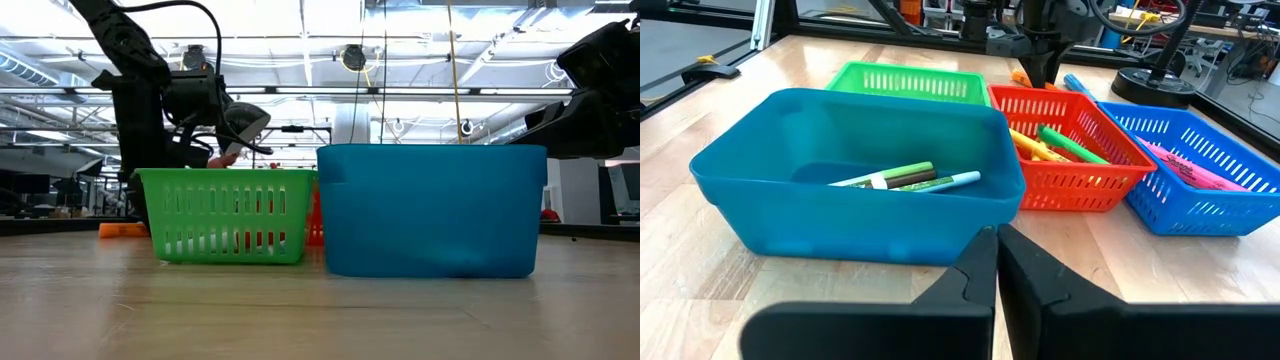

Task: Pick & Place Markers
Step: Put the large orange highlighter pen into the blue bin, then put the large light blue highlighter pen into the blue bin

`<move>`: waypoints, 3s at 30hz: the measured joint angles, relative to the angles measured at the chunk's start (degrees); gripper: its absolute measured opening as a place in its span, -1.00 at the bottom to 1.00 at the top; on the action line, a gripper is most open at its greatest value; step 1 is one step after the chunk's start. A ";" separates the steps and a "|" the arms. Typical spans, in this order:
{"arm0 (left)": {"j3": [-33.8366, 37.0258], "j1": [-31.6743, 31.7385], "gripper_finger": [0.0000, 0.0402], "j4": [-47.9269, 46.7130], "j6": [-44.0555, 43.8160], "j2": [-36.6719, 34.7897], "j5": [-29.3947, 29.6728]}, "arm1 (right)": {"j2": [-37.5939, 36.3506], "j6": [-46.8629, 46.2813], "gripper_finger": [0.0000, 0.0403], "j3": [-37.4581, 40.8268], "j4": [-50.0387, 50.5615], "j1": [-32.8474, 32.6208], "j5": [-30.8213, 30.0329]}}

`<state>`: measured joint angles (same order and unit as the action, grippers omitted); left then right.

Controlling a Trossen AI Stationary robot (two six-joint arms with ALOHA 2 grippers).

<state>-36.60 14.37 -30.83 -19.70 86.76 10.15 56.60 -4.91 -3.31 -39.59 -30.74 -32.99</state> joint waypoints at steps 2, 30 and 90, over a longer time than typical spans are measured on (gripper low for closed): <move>0.00 0.00 -0.67 0.04 -0.02 0.00 0.02 | 0.00 0.00 -1.00 -0.02 0.00 0.02 0.00; -0.09 -4.50 -0.68 65.37 21.51 -9.10 -4.15 | -0.02 0.15 -1.00 -0.02 0.02 0.00 -0.17; -25.70 8.85 0.06 -21.42 8.17 8.50 0.79 | 0.00 -0.43 -1.00 0.00 0.51 0.04 -0.08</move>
<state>-62.30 23.22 -52.25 -11.54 95.26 10.94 56.60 -5.33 -3.31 -39.09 -30.70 -33.07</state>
